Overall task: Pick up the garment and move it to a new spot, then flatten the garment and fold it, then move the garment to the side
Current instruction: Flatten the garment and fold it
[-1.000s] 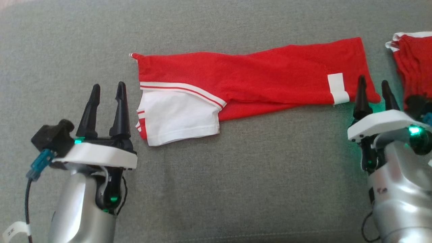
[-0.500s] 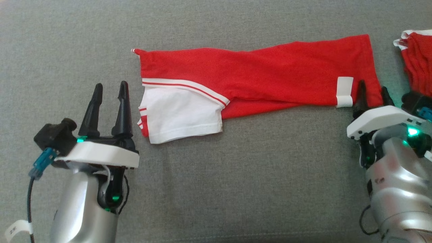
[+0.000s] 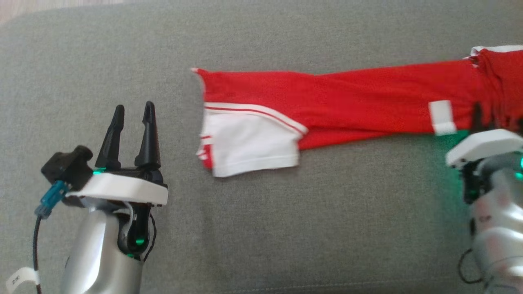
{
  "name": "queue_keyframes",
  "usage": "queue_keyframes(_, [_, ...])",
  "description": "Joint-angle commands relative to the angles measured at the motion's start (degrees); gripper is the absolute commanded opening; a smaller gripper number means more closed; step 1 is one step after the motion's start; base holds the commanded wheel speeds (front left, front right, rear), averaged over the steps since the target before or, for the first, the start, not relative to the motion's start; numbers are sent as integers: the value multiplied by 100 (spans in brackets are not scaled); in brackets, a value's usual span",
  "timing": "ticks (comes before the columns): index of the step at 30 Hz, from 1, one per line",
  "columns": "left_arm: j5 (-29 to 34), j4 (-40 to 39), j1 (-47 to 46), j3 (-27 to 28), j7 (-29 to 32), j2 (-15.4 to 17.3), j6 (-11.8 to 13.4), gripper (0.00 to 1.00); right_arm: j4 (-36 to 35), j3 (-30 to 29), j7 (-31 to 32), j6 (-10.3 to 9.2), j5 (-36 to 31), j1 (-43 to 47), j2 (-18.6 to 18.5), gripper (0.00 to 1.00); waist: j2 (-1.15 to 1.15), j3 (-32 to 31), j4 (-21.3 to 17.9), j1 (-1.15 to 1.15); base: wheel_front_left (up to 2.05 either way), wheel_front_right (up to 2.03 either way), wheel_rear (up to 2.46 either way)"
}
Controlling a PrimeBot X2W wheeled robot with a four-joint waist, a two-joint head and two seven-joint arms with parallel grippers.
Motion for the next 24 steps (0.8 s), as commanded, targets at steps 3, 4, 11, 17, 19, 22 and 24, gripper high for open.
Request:
queue_keyframes(3, [-51,-167,-42,189,-34,63,-35,100,-264,-122,-124,-5,-19,-8,-213,0,0,-92,-27,0,0,0,0])
queue_keyframes(4, [-58,-166,-32,191,-34,63,-35,100,-305,-189,-132,-5,-34,9,-233,0,0,-116,-35,0,0,0,0])
queue_keyframes(11, [-104,-156,94,216,-34,63,-35,100,-907,208,-175,-5,-92,121,272,0,0,-331,-100,0,0,0,0])
queue_keyframes(17, [-133,-136,193,141,-34,62,-35,100,-1610,1393,-153,-5,435,392,555,0,0,-542,-36,0,0,0,0])
queue_keyframes(19, [-138,-139,215,116,-34,62,-35,100,-1866,1987,-103,-5,1012,528,559,0,0,-602,18,0,0,0,0])
queue_keyframes(22, [-135,-144,262,99,-34,62,-35,100,-2255,2612,-36,-5,1563,735,561,0,0,-690,115,0,0,0,0])
queue_keyframes(24, [-143,-149,304,107,-34,62,-35,100,-2447,2903,20,-5,1767,847,561,0,0,-736,188,0,0,0,0])
